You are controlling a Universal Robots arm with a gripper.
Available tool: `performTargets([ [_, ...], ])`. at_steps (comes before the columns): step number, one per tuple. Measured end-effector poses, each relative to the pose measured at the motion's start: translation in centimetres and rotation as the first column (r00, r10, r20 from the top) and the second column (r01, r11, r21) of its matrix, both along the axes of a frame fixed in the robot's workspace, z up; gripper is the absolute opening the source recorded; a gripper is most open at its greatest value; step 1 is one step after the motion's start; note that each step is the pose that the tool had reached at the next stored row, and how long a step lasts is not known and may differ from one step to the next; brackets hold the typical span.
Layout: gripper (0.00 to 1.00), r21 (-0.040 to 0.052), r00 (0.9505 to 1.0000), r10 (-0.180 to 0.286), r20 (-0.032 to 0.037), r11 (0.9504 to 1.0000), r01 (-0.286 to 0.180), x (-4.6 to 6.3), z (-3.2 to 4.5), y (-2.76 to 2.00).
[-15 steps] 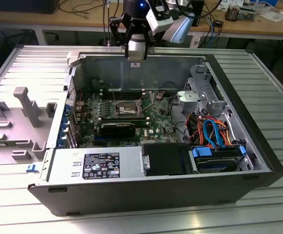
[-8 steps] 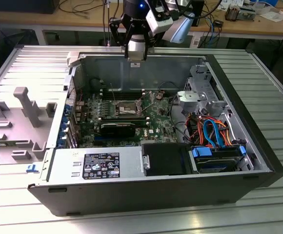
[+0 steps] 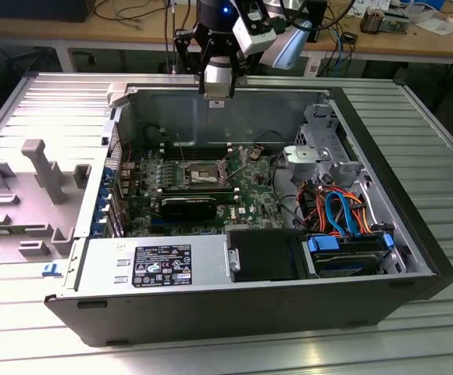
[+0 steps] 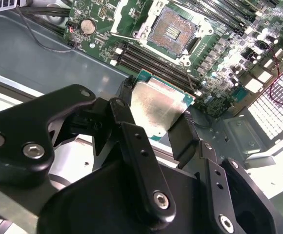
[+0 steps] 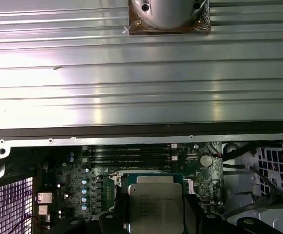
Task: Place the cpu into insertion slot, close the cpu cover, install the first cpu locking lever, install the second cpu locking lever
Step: 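Place the cpu into insertion slot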
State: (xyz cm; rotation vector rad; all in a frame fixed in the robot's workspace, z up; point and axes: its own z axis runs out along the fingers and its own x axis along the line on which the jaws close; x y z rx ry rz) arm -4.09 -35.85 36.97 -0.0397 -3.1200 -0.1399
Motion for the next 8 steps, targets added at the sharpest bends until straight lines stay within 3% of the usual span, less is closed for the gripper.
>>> performTargets([
  [8, 0.55, 0.0001, 1.0000, 0.000, 0.0000, 1.0000, 0.000, -0.10, -0.14, -0.01],
])
